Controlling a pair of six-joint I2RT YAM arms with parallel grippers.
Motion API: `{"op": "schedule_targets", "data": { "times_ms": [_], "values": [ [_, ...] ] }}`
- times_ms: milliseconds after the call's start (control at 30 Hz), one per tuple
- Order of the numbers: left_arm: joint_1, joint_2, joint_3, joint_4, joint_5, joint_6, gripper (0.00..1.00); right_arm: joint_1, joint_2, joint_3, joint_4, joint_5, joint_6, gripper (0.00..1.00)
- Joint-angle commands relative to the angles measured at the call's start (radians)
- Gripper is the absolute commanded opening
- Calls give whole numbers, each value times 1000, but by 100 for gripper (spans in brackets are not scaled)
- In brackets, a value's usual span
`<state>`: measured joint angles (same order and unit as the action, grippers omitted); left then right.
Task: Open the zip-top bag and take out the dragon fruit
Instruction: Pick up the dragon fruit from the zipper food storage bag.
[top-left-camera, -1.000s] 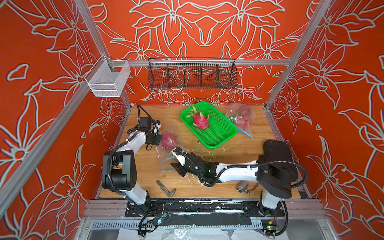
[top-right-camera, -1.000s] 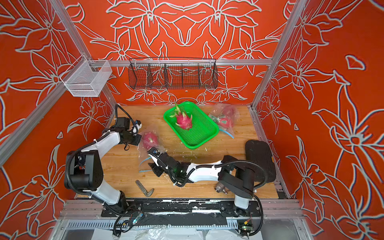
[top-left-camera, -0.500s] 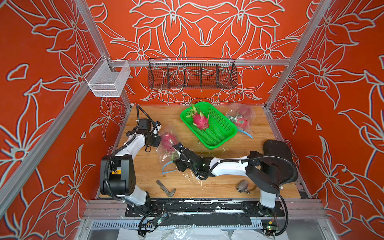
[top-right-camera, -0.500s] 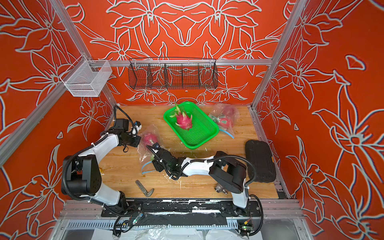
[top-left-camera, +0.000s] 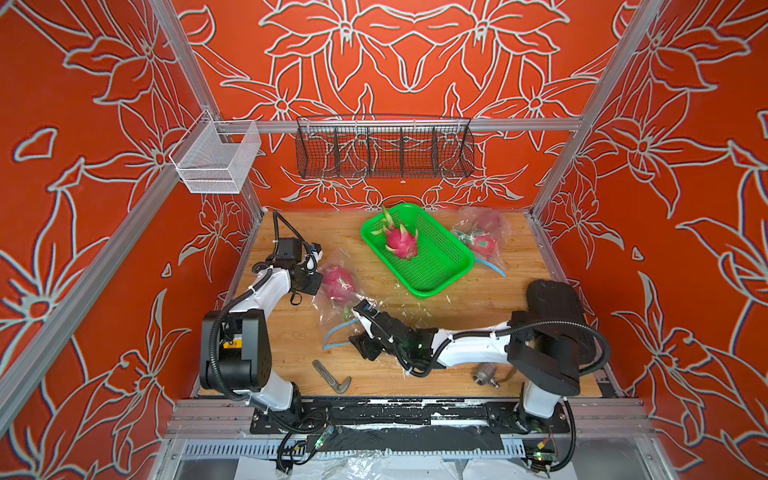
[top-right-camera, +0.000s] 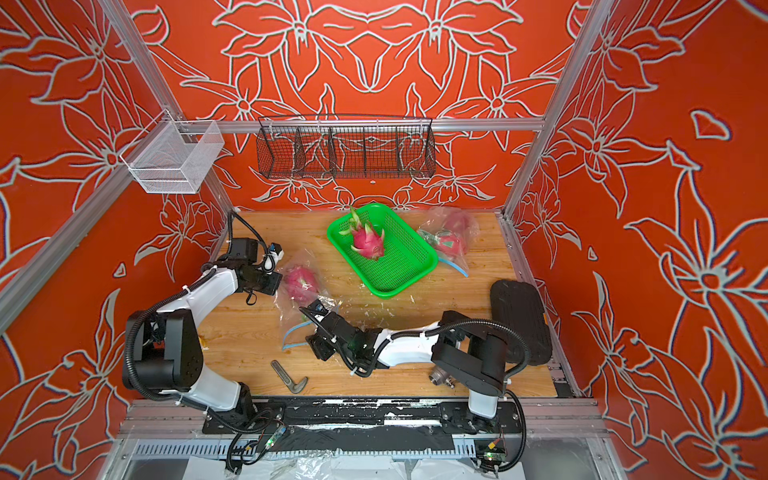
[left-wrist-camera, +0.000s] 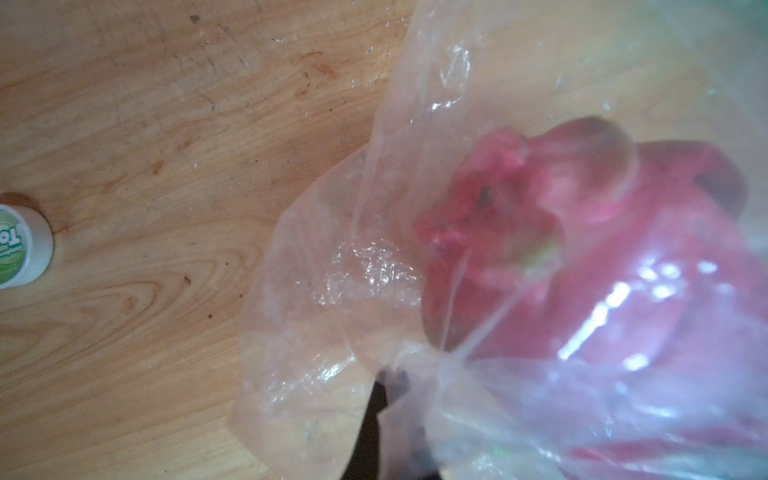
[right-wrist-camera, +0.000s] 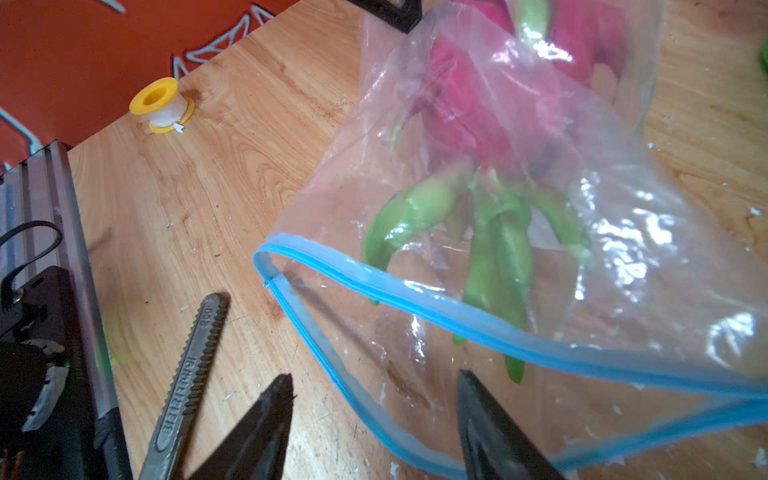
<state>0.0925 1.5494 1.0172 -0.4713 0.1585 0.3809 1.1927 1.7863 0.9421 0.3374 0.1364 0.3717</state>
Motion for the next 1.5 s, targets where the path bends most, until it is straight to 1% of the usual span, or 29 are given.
{"op": "schedule_targets", "data": {
  "times_ms": [0, 133, 333, 500, 633, 700, 767, 867, 933, 1167, 1333, 1367, 1400, 1433, 1467],
  "values": [
    [-2, -5, 9, -23, 5, 12, 0, 1, 35, 11, 23, 50, 34, 66],
    [-3, -12, 8, -26, 9, 13, 0, -7, 91, 63, 47, 139, 7, 70],
    [-3, -22, 3, -29, 9, 20, 0, -29, 180, 189, 46, 153, -38, 77],
    [-3, -27, -6, -26, 14, 29, 0, -50, 214, 241, 50, 178, -53, 76],
    [-3, -24, -10, -18, 16, 30, 0, -66, 238, 261, 52, 186, -50, 64],
    [-3, -21, -12, -13, 16, 30, 0, -68, 246, 266, 60, 186, -54, 52],
    [-4, -15, -14, -7, 9, 32, 0, -68, 249, 271, 64, 179, -61, 34],
    [-4, -10, -15, -1, -2, 33, 0, -68, 236, 252, 87, 162, -72, 10],
    [-3, -10, -18, 6, -3, 32, 0, -67, 218, 230, 109, 136, -79, 0],
    [-4, -9, -17, 17, -7, 14, 0, -44, 134, 127, 160, 13, -144, 0],
    [4, -20, -7, 4, -17, 32, 0, -21, 40, -11, 208, 11, -211, 0],
    [9, -17, 1, -4, -17, 38, 2, -19, 17, -43, 225, 5, -227, 0],
    [13, -15, 9, -22, -13, 46, 18, -18, 2, -62, 233, 9, -236, 0],
    [13, -13, 21, -55, 1, 62, 49, -20, -10, -70, 223, 14, -245, 0],
    [13, -17, 36, -110, 41, 89, 72, -18, -16, -67, 203, 14, -257, 0]
  ]
}}
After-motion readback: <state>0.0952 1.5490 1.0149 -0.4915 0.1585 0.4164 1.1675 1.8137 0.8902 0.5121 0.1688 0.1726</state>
